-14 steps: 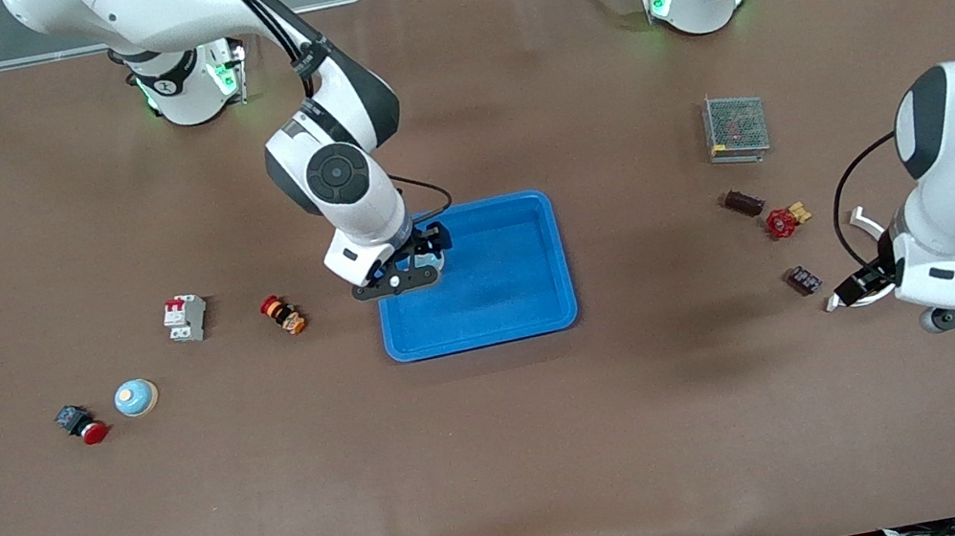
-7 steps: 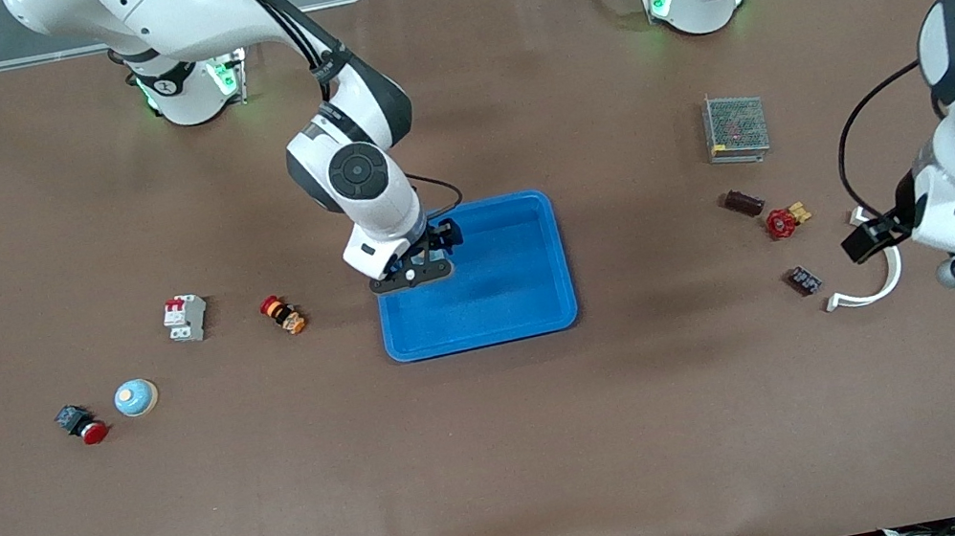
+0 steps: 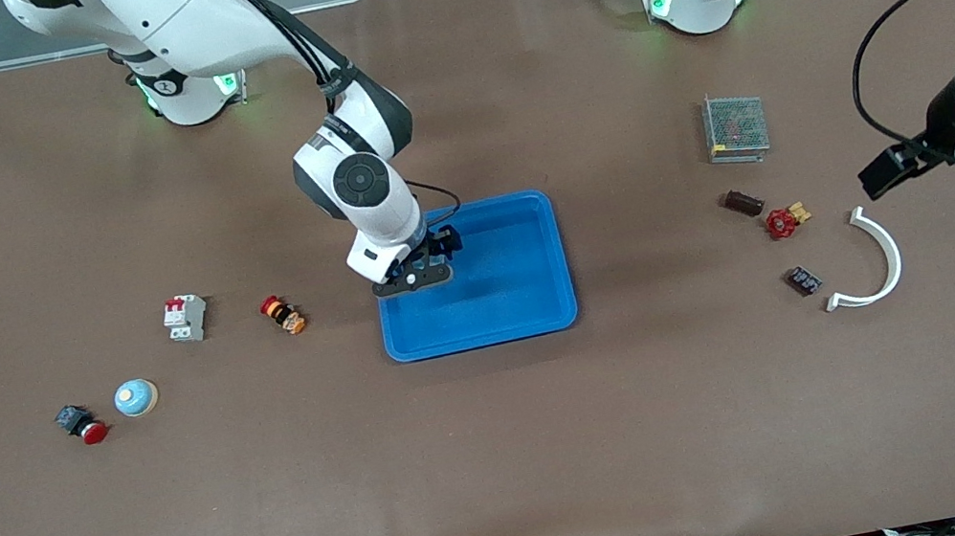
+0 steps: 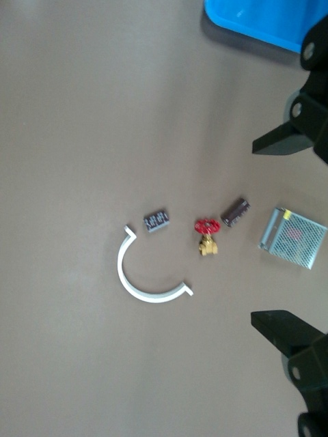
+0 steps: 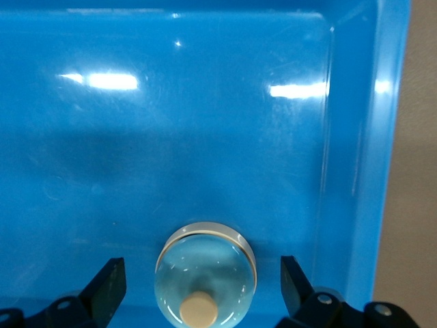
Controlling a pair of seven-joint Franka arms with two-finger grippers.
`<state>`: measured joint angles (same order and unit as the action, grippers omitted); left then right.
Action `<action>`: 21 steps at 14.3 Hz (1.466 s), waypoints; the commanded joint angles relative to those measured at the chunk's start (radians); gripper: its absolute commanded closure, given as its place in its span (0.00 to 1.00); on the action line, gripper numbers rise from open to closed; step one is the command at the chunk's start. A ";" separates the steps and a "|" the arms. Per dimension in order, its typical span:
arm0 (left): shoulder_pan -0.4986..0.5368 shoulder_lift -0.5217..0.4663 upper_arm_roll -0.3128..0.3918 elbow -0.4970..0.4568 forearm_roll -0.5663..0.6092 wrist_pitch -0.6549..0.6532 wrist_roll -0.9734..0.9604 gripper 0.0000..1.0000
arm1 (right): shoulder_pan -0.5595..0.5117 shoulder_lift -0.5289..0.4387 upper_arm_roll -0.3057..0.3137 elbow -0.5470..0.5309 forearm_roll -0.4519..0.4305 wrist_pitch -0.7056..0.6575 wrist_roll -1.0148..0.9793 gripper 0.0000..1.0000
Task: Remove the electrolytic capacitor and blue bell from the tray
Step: 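Grasp the second bell with the right gripper while the left gripper retracts, then carry the bell with the right gripper toward the first bell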
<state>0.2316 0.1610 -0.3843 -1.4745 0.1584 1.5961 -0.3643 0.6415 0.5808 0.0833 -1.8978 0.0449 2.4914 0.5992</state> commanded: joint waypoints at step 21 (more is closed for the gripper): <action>-0.242 -0.097 0.306 -0.020 -0.122 -0.062 0.268 0.00 | 0.017 0.004 -0.014 -0.007 -0.017 0.017 0.022 0.54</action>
<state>-0.0016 0.0350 -0.0851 -1.5675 0.0546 1.5620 -0.1117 0.6504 0.6013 0.0801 -1.9016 0.0401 2.5147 0.5995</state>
